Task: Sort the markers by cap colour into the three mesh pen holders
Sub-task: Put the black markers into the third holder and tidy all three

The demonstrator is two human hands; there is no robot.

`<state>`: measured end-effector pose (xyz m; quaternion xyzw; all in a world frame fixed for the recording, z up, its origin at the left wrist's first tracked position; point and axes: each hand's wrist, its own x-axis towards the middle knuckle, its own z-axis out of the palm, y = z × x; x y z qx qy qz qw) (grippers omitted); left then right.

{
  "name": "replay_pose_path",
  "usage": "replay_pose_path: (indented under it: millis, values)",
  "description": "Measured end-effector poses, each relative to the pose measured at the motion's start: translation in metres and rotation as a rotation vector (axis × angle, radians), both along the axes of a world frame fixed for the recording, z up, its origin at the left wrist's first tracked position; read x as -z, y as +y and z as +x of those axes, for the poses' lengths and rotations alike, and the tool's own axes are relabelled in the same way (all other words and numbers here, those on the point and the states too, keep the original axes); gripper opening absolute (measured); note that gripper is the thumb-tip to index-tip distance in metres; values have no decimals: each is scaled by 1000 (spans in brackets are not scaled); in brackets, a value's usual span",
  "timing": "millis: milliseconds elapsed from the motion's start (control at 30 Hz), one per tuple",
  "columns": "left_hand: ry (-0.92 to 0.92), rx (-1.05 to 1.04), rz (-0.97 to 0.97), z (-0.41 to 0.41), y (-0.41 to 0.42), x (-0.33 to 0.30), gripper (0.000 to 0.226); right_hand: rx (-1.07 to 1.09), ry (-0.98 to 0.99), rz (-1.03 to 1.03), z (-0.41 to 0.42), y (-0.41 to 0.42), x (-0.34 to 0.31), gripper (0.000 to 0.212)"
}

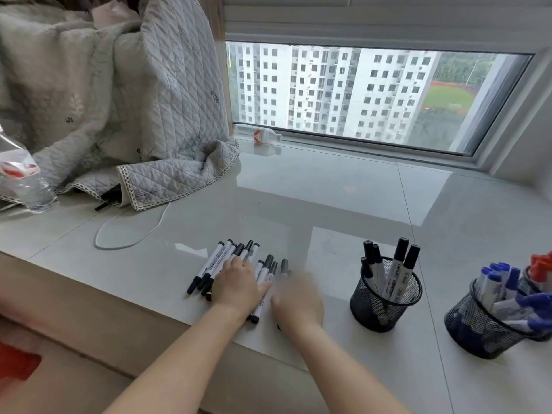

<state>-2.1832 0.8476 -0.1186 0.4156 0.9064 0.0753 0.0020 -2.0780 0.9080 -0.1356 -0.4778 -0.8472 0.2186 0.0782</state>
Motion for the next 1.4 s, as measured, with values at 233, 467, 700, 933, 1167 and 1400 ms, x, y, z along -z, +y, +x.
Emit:
replay_pose_path:
  millis: [233,467,700,933,1167,1400]
  values:
    - [-1,-2,-28,9,8,3,54,22,-2,-53,11,4,-3,42]
    - [-42,-18,-104,25,11,6,33,49,-46,-115,32,10,-10,30]
    - [-90,-22,-148,42,10,4,34,5,-129,-122,54,9,-19,26]
    - [-324,-78,-62,55,1,-2,30,16,150,-312,79,0,-40,19]
    - [-528,-97,122,84,7,-9,27,-62,584,-144,84,10,-94,29]
    - [-574,-8,441,101,18,-30,18,203,1095,-238,129,57,-125,41]
